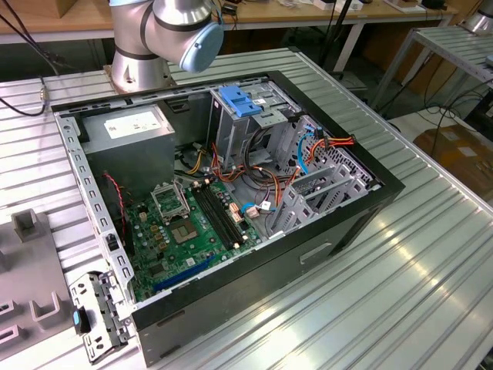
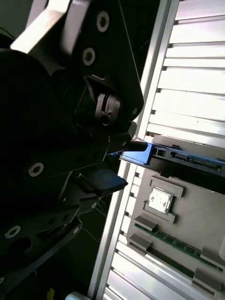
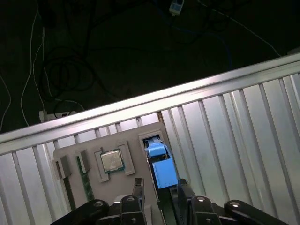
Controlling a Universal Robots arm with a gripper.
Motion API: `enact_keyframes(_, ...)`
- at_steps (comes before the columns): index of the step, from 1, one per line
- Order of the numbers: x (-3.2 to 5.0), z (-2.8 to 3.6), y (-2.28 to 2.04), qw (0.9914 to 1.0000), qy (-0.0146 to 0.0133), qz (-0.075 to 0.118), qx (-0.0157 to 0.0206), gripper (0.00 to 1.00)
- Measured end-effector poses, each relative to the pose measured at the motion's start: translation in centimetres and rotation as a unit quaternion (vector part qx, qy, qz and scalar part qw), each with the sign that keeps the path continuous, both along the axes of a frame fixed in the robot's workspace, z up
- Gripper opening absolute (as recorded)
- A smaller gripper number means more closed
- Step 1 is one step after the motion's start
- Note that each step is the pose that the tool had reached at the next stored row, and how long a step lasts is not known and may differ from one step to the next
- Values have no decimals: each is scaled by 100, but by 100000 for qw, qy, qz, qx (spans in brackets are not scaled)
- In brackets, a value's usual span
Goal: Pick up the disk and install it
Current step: 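Pick up the disk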
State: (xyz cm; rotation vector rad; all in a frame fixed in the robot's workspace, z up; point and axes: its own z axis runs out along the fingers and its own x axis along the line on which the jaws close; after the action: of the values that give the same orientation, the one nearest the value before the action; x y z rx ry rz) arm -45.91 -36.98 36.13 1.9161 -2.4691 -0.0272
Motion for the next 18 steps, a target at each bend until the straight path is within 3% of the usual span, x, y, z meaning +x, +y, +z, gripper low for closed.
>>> enact_keyframes(1, 0, -11, 1, 99997, -11, 734, -2, 42)
enact_keyframes(2, -1, -28, 5, 99986, -56, 1699, -3, 48)
enact_keyframes(10, -6, -162, 18, 99832, -207, 5782, -1, 48)
enact_keyframes(15, -62, -238, 20, 99789, -388, 6487, -10, 48)
enact_keyframes(18, -67, -280, 63, 99776, -428, 6680, -13, 48)
